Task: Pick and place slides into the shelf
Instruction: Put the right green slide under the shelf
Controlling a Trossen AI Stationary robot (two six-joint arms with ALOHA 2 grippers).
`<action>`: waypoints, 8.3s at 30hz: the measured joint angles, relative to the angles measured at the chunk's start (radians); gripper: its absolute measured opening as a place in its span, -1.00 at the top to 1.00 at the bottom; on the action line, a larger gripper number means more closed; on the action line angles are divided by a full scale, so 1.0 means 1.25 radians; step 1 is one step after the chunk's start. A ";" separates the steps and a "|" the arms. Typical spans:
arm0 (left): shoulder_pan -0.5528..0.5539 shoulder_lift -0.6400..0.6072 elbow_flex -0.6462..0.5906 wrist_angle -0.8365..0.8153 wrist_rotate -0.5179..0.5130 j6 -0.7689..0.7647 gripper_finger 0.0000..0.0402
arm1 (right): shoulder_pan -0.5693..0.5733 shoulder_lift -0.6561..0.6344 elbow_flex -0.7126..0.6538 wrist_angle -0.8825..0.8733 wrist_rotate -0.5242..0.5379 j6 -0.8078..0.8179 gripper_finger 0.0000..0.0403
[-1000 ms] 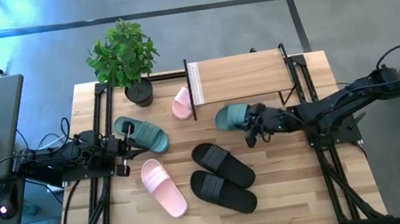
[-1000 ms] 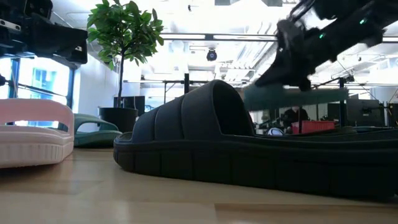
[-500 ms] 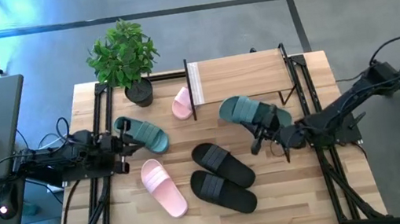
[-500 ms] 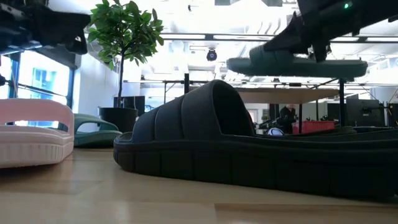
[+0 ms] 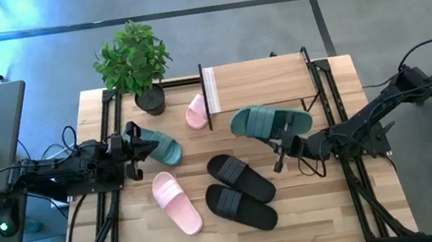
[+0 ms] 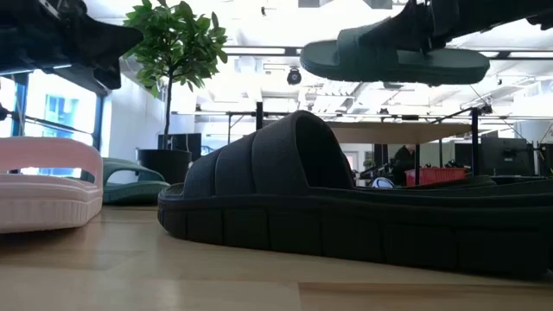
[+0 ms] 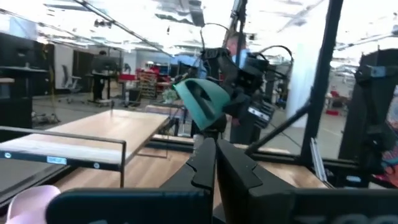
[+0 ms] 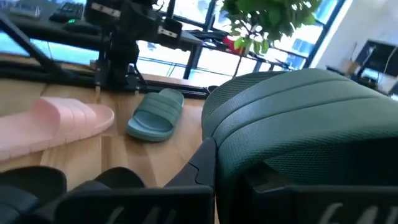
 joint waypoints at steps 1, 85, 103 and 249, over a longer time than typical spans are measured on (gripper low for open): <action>0.000 0.015 0.000 0.027 -0.005 -0.003 0.92 | 0.000 0.000 0.008 -0.001 -0.002 -0.021 1.00; 0.001 0.673 0.260 0.203 0.067 -0.066 0.22 | -0.033 0.458 0.546 -0.261 0.072 -0.390 1.00; 0.000 0.689 0.260 0.226 0.017 -0.081 0.22 | -0.037 0.458 0.546 -0.226 -0.020 -0.384 1.00; 0.000 0.712 0.260 0.250 0.027 0.099 0.27 | 0.149 -0.034 0.085 -0.170 0.167 0.356 0.85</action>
